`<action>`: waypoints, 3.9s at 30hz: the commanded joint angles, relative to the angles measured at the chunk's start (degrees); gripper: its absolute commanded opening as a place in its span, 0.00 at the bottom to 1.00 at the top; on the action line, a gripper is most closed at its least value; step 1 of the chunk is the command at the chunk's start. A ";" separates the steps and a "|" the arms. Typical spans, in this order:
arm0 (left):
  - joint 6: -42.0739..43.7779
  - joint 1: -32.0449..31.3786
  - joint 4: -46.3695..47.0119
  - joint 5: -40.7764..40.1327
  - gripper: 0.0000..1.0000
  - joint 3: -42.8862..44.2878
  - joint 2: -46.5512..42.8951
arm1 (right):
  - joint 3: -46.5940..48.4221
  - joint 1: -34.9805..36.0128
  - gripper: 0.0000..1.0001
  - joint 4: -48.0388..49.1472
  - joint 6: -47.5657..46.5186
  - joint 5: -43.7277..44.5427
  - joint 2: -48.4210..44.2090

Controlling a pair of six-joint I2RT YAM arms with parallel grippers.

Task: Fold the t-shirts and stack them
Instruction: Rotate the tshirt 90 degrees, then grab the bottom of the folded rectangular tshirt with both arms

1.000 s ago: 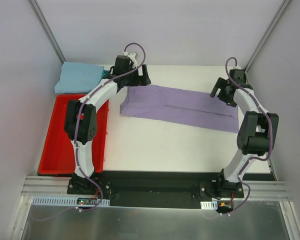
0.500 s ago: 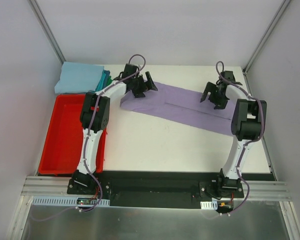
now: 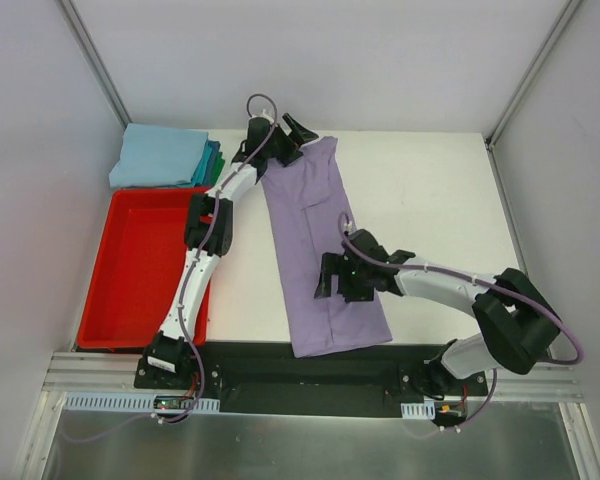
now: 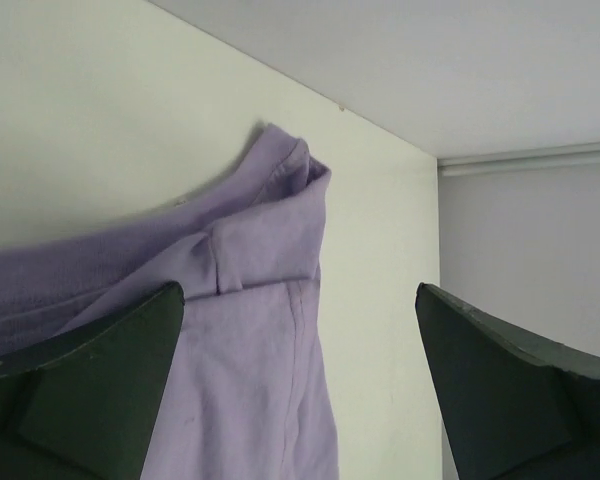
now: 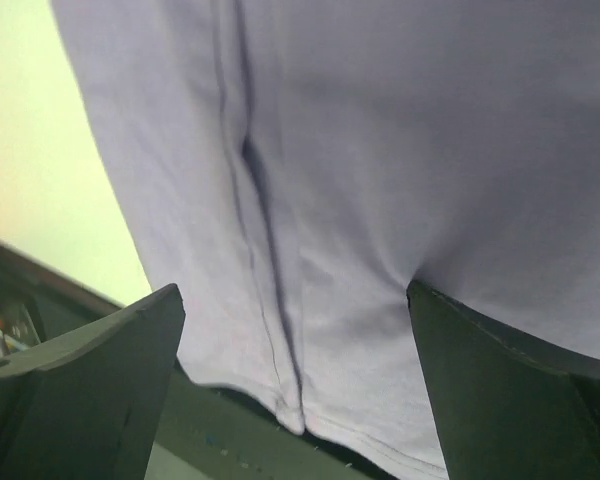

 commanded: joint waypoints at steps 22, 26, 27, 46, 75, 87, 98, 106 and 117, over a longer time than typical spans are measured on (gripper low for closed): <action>14.81 -7.08 1.71 -2.00 0.99 -12.71 -22.32 | -2.38 4.78 0.96 0.20 -10.37 12.65 -16.40; 21.83 -8.13 -7.79 -0.94 0.99 -29.91 -36.64 | -2.73 3.72 0.96 -0.42 -10.81 9.58 -15.26; 23.94 -8.66 -9.99 -3.21 0.99 -34.57 -40.59 | -2.82 3.81 0.96 -0.25 -10.99 7.31 -14.82; 27.47 -12.18 -24.67 -21.15 0.99 -51.16 -39.33 | -8.27 8.55 0.96 6.52 -8.17 3.68 -6.56; 35.29 -9.80 -36.47 -11.30 0.99 -33.35 -41.21 | -1.75 7.50 0.96 4.76 -19.95 1.56 -14.27; 23.36 -14.63 -26.18 -17.91 0.99 -89.59 -82.54 | -16.26 6.88 0.96 3.63 -7.83 4.66 -31.25; 14.99 -19.56 -25.21 -14.57 0.84 -116.96 -104.44 | -23.99 6.88 0.97 3.44 1.49 -1.68 -33.97; 15.78 -20.09 -25.12 -8.95 0.58 -119.96 -104.45 | -27.95 6.80 0.96 6.26 5.88 -2.74 -36.09; 17.02 -20.17 -24.77 -11.22 0.29 -119.70 -98.39 | -28.30 6.88 0.80 7.57 6.59 -4.85 -30.65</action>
